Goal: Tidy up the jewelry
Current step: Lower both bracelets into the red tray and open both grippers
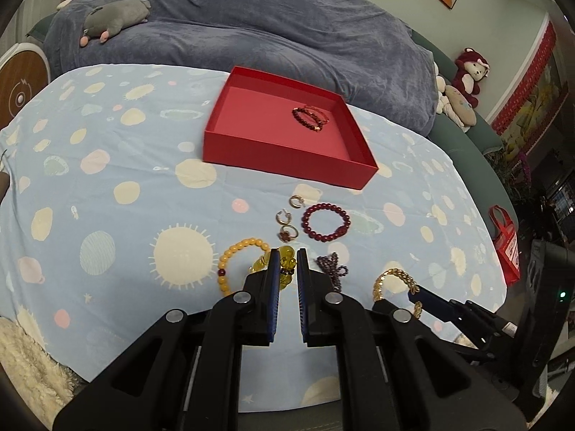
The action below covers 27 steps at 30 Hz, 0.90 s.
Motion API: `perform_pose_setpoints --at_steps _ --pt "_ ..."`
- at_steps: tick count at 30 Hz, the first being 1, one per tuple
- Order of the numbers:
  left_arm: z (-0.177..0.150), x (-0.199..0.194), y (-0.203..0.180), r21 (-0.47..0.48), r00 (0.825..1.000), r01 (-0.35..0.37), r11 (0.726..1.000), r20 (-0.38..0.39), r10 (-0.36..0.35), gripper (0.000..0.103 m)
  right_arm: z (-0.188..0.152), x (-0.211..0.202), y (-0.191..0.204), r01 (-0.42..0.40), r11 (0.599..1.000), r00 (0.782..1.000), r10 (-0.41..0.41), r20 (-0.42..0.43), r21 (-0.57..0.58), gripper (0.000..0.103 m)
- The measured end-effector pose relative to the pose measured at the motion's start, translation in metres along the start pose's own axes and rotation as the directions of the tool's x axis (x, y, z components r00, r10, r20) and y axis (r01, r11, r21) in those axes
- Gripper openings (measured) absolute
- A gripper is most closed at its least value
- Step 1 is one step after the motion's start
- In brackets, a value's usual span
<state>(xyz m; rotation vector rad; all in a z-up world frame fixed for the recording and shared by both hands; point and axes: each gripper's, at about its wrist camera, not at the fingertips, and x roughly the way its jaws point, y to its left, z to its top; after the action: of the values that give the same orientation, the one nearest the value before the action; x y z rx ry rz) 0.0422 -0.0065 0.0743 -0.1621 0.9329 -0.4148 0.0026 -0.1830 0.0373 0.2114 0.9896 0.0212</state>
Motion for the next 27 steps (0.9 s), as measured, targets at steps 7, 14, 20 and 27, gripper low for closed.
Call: perform_pose_setpoints --at_steps 7,14,20,27 --pt "0.022 -0.007 -0.03 0.062 0.998 0.055 0.997 0.015 -0.056 0.009 0.012 -0.007 -0.012 -0.004 1.0 1.0 0.004 0.022 0.03 0.054" --pt "0.085 0.004 -0.045 0.079 0.991 0.109 0.991 0.068 -0.114 0.009 0.062 -0.001 -0.022 -0.009 1.0 0.998 0.007 0.064 0.024 0.054" --pt "0.151 0.031 -0.045 0.074 0.983 0.144 0.987 0.106 -0.152 0.009 0.129 0.022 -0.027 -0.032 0.998 0.994 0.027 0.104 0.046 0.054" --pt "0.197 0.087 -0.029 0.023 0.985 0.147 0.989 0.089 -0.149 0.009 0.191 0.068 -0.021 -0.023 0.999 0.994 0.019 0.107 0.035 0.054"
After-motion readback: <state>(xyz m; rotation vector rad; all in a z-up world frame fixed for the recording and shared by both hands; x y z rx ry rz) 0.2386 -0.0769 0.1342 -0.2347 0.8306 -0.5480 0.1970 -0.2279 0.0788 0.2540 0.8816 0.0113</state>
